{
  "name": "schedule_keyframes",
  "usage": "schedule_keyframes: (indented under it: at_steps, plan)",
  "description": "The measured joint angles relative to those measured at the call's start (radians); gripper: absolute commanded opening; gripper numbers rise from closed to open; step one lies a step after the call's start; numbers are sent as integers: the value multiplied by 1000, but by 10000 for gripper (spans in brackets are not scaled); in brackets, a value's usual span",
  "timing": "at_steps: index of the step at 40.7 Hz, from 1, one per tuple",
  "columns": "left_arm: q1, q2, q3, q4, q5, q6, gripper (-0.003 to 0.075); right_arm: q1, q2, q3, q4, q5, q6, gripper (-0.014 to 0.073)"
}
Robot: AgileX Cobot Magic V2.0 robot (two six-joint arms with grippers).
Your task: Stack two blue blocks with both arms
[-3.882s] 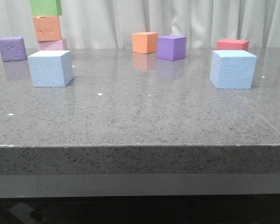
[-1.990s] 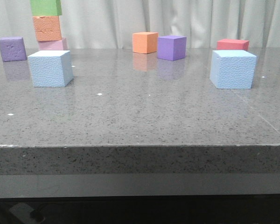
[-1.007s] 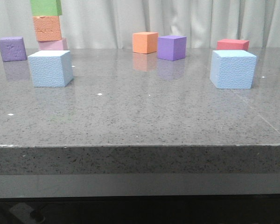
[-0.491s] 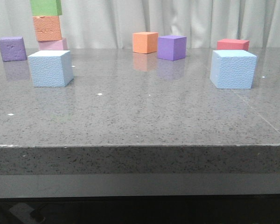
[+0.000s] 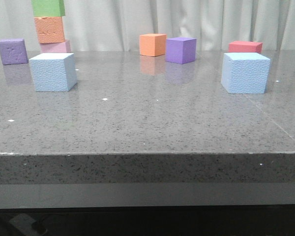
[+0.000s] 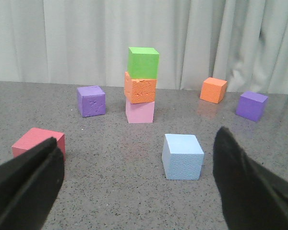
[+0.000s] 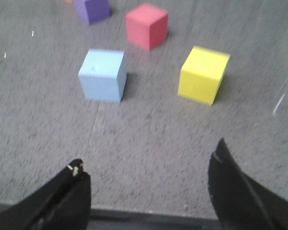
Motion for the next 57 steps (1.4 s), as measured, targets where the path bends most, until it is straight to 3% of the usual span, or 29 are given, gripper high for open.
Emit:
schedule_keyframes:
  at_steps: [11, 22, 28, 35, 40, 57]
  plan:
    - [0, 0, 0, 0, 0, 0, 619, 0, 222, -139, 198, 166, -205, 595]
    - [0, 0, 0, 0, 0, 0, 619, 33, 468, -293, 247, 271, -234, 595]
    - [0, 0, 0, 0, 0, 0, 620, 130, 585, -377, 150, 271, -105, 593]
    - [0, 0, 0, 0, 0, 0, 620, 291, 718, -467, -142, 279, 132, 593]
    - [0, 0, 0, 0, 0, 0, 619, 352, 817, -536, -282, 279, 263, 593]
    - [0, 0, 0, 0, 0, 0, 619, 315, 1109, -787, -329, 222, 385, 593]
